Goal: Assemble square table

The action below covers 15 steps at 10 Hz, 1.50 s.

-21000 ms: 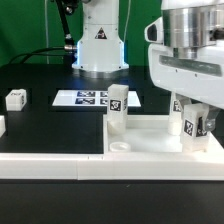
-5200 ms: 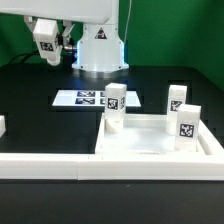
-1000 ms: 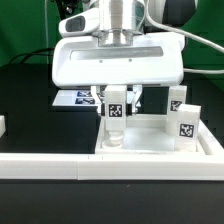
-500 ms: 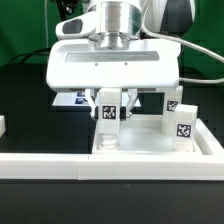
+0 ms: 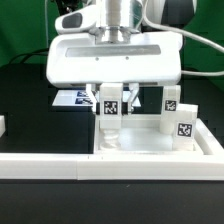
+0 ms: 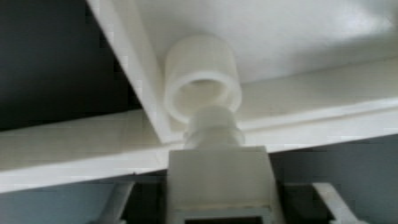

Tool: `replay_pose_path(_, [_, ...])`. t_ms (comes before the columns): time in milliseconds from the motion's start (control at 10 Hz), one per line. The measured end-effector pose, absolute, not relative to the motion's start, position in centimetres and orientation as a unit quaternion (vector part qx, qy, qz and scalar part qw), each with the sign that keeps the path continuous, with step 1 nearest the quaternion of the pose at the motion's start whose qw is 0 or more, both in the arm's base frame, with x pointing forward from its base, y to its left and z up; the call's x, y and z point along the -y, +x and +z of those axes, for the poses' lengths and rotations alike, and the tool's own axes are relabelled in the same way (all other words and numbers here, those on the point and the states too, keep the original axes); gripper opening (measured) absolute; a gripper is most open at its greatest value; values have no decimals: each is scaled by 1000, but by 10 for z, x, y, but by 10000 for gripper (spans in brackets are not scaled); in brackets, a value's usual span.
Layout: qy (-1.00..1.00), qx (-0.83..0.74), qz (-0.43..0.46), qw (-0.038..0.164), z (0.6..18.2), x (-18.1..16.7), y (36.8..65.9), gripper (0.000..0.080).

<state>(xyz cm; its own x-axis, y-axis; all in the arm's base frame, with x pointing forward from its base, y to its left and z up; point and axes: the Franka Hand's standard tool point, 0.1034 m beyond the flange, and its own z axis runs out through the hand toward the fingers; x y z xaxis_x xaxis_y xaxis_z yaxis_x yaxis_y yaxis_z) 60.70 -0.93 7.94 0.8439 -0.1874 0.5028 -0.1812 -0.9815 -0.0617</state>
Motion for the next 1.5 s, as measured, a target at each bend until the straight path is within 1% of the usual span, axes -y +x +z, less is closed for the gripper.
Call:
replay_pose_path(100, [-960, -96, -262, 4, 79, 12, 606, 290])
replay_pose_path(300, [-961, -96, -258, 3, 74, 13, 600, 290])
replay_pose_path(400, [-962, -96, -256, 2, 69, 12, 599, 290])
replay_pose_path(600, [-961, -91, -261, 2, 67, 7, 599, 290])
replay_pose_path(1500, [-955, -87, -284, -3, 70, 4, 605, 290])
